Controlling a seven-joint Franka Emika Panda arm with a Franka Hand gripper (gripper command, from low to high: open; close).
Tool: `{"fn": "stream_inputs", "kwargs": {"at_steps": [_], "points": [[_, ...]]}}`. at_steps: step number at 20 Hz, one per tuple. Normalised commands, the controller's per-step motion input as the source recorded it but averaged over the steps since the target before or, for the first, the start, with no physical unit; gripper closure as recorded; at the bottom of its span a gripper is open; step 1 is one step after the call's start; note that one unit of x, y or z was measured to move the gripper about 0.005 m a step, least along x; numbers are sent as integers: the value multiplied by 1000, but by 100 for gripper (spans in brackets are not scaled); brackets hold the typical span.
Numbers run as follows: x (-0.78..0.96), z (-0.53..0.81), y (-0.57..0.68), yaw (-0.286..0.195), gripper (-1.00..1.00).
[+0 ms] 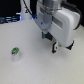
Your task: Open the kcup holder, insert the kcup into the holder, and close the kcup holder
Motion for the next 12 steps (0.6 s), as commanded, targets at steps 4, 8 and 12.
{"fn": "stream_inputs", "kwargs": {"at_steps": [4, 8, 12], "points": [[-20, 30, -657, -232, -100], [-71, 24, -617, -242, -100], [-197, 7, -570, -245, -100]]}}
